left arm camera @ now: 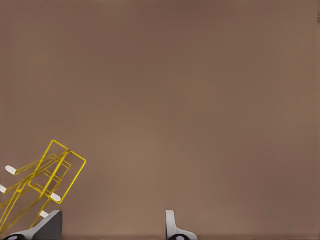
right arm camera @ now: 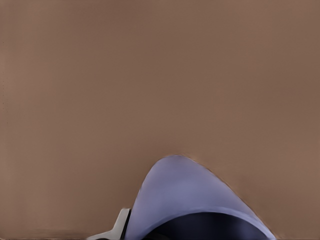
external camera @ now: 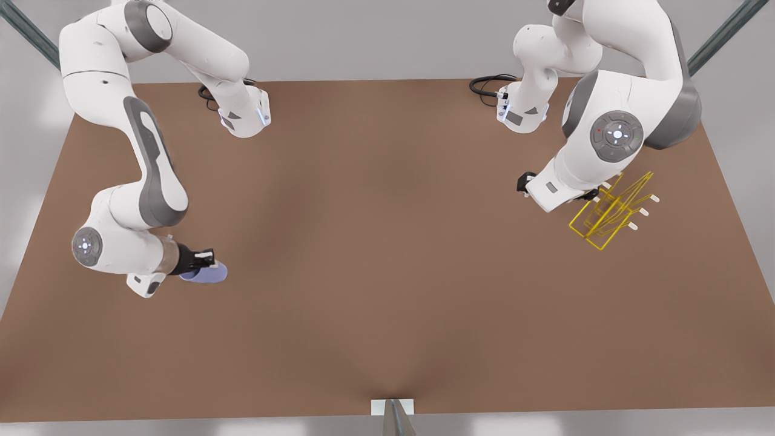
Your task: Place the cup on the cup holder
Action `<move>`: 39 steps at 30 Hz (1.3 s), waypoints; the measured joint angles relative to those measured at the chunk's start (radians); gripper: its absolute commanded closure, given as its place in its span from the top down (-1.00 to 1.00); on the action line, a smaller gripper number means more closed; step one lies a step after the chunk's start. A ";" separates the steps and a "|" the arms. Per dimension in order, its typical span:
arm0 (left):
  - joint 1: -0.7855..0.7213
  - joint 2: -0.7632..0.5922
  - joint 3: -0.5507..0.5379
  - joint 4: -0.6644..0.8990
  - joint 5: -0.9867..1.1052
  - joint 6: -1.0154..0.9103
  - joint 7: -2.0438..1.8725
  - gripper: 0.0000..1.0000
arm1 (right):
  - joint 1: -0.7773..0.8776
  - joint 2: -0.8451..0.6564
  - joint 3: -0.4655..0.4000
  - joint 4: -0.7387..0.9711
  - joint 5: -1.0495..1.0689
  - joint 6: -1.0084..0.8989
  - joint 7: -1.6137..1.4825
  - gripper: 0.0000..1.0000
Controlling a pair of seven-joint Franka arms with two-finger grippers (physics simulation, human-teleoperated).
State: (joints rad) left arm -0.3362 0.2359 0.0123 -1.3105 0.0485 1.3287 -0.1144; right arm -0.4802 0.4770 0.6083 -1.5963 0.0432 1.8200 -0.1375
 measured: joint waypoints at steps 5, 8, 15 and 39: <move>0.000 0.000 0.000 0.000 0.000 -0.001 0.000 1.00 | 0.116 0.072 0.000 0.026 0.270 -0.148 0.003 -0.57; 0.000 0.000 0.000 0.000 0.000 -0.001 0.000 1.00 | 0.207 0.157 0.000 0.049 0.477 -0.197 -0.013 -0.57; -0.001 0.000 0.000 0.000 0.000 -0.002 -0.001 1.00 | 0.476 0.443 -0.012 0.310 0.830 -0.247 -0.086 -0.57; -0.003 0.013 0.000 0.000 0.000 0.000 -0.003 1.00 | 0.845 0.778 -0.087 0.582 1.034 0.069 -0.372 -0.57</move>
State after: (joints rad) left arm -0.3390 0.2490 0.0123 -1.3105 0.0485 1.3291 -0.1178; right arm 0.3647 1.2549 0.5213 -1.0144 1.0767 1.8886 -0.5096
